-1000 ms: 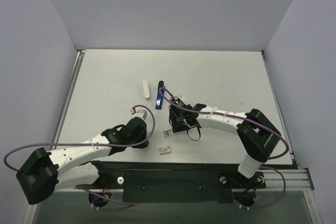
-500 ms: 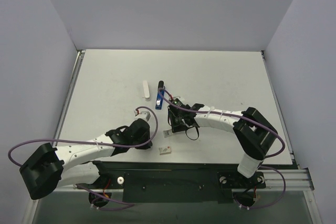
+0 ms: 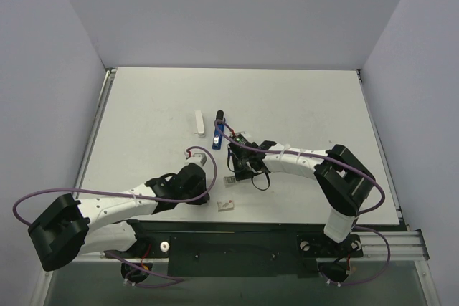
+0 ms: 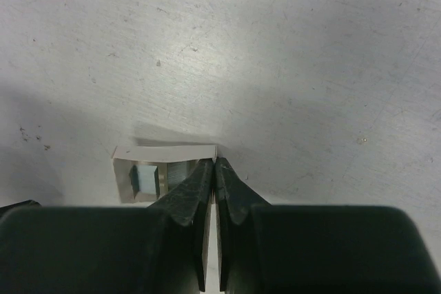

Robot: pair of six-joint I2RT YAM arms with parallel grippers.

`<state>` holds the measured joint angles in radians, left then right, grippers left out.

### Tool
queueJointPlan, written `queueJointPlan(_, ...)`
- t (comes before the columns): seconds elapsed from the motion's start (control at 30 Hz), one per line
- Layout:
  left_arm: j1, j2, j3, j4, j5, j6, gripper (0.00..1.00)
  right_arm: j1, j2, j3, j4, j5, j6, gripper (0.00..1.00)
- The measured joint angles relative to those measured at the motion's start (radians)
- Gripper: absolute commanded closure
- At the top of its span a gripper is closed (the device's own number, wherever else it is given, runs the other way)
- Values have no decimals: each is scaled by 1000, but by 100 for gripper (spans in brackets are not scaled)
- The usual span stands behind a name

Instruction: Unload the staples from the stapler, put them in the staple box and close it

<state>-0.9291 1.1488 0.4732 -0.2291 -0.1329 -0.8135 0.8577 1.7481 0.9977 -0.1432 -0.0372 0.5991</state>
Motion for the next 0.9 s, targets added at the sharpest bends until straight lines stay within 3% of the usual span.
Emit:
queueJointPlan(0.3, -10, 0, -11, 9, 3, -6, 100, 15, 0, 2, -21, 20, 2, 100)
queueJointPlan(0.9, -65, -10, -53, 40, -2, -48, 100, 163, -86, -28, -152, 242, 80, 100)
